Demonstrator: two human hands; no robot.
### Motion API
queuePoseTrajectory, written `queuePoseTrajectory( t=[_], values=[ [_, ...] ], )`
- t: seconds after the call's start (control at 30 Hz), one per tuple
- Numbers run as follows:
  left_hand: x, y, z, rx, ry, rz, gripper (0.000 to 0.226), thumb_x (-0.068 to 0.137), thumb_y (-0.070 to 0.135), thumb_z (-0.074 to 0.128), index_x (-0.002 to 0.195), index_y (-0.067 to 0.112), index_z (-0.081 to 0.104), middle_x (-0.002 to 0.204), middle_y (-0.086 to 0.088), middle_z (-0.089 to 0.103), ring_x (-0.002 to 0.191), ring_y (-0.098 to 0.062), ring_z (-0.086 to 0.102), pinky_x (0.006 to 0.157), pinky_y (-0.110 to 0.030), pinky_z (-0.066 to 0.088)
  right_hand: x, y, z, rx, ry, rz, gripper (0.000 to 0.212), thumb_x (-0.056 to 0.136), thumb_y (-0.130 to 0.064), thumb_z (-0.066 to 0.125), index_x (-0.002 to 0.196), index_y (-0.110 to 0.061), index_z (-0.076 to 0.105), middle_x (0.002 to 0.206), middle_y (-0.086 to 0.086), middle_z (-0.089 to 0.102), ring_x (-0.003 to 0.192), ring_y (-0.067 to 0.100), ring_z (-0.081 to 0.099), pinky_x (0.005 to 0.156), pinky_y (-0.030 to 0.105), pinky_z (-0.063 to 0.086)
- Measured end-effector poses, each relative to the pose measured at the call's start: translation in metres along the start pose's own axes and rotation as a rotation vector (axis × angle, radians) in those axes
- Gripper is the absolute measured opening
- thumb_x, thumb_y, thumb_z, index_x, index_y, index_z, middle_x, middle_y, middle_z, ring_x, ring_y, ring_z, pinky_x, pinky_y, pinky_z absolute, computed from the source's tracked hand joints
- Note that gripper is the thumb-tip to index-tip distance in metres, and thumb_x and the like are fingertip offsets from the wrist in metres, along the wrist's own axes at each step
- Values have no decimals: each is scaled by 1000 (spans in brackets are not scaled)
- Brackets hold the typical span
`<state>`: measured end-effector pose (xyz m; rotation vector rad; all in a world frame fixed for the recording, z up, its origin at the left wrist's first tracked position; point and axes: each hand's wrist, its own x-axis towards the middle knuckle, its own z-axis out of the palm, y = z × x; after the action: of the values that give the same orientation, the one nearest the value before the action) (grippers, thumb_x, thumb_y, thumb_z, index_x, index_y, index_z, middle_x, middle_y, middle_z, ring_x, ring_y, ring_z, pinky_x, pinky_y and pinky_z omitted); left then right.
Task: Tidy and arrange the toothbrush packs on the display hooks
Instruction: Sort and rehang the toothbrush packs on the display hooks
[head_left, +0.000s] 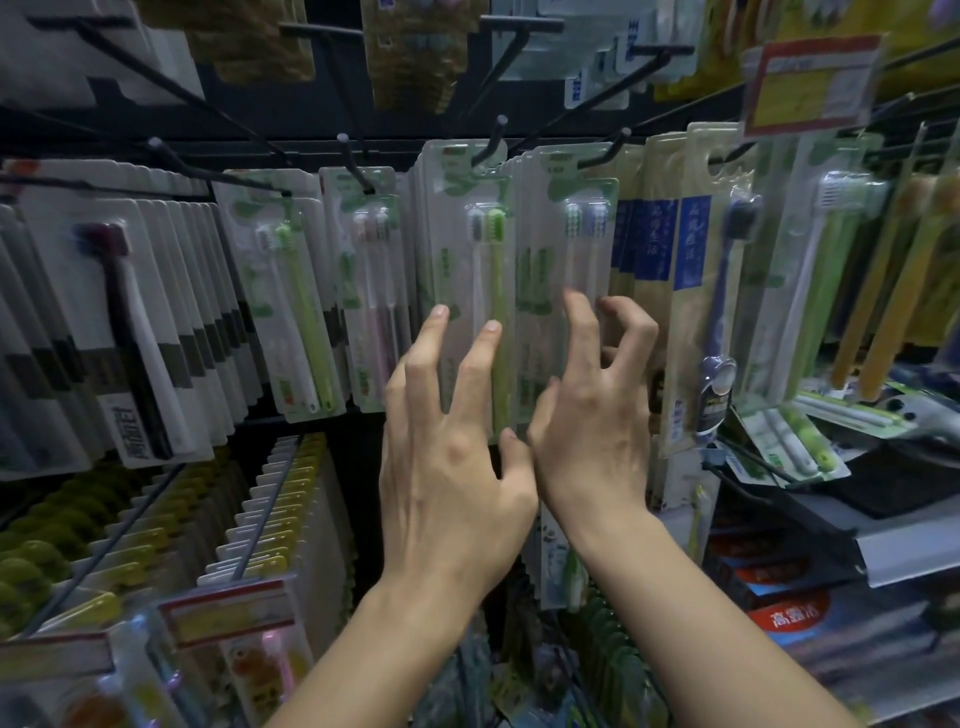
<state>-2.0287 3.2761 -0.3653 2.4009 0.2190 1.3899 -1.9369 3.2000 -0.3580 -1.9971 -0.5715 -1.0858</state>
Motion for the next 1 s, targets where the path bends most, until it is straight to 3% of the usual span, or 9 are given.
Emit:
queuePoseTrajectory(
  t=[0.53, 0.8, 1.0],
  values=[
    [-2, -2, -1, -2, -40, -20, 82, 89, 16, 70, 161, 34, 35, 170, 11, 13, 157, -18, 18, 118, -48, 43, 3, 3, 1, 23, -21, -9, 79, 83, 7, 58, 155, -20, 36, 153, 11, 29, 103, 37, 62, 70, 47, 62],
    [-2, -9, -5, 4, -24, -26, 81, 90, 17, 71, 160, 33, 36, 169, 10, 15, 157, -18, 18, 119, -49, 41, 0, -2, -7, -48, -33, 7, 79, 86, -1, 63, 156, -21, 32, 155, 8, 26, 137, 33, 42, 73, 44, 63],
    [-1, -16, -11, 10, -8, -35, 81, 90, 17, 71, 160, 33, 35, 167, 9, 18, 155, -16, 19, 123, -44, 36, -5, -6, -12, -92, -16, -5, 79, 85, -4, 65, 156, -20, 33, 154, 8, 29, 137, 32, 39, 76, 38, 61]
  ],
)
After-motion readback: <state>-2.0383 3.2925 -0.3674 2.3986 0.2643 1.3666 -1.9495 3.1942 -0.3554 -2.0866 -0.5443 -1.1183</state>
